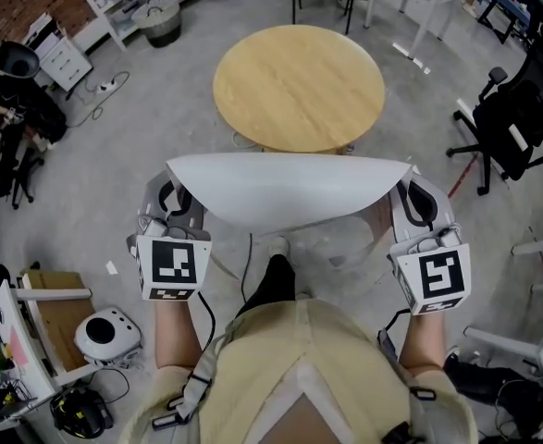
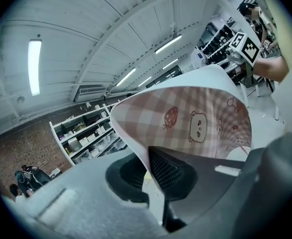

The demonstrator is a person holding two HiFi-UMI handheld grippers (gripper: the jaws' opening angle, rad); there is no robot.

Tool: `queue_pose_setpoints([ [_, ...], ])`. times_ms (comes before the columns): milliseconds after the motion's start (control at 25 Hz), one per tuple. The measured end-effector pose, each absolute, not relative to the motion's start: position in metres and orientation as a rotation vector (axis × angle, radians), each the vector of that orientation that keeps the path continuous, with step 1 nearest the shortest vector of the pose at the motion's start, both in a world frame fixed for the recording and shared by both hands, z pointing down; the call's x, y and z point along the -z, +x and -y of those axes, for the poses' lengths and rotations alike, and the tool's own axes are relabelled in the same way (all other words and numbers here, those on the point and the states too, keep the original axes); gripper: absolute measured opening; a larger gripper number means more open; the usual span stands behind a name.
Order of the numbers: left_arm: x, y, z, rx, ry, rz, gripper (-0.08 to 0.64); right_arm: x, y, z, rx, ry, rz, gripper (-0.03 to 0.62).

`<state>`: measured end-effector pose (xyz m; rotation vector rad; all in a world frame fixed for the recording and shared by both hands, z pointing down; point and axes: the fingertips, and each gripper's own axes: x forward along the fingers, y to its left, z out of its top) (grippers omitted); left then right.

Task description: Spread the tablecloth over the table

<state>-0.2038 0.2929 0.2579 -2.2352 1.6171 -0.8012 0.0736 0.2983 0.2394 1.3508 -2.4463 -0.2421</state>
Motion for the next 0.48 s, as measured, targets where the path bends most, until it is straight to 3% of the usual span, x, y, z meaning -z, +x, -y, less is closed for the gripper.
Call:
queue_pose_setpoints([
  [480, -0.251, -0.224, -0.174, 0.775, -2.288, -1.506, 0.005, -0.223, 0.051, -0.197, 0.237, 1.453, 2.367, 0.008],
])
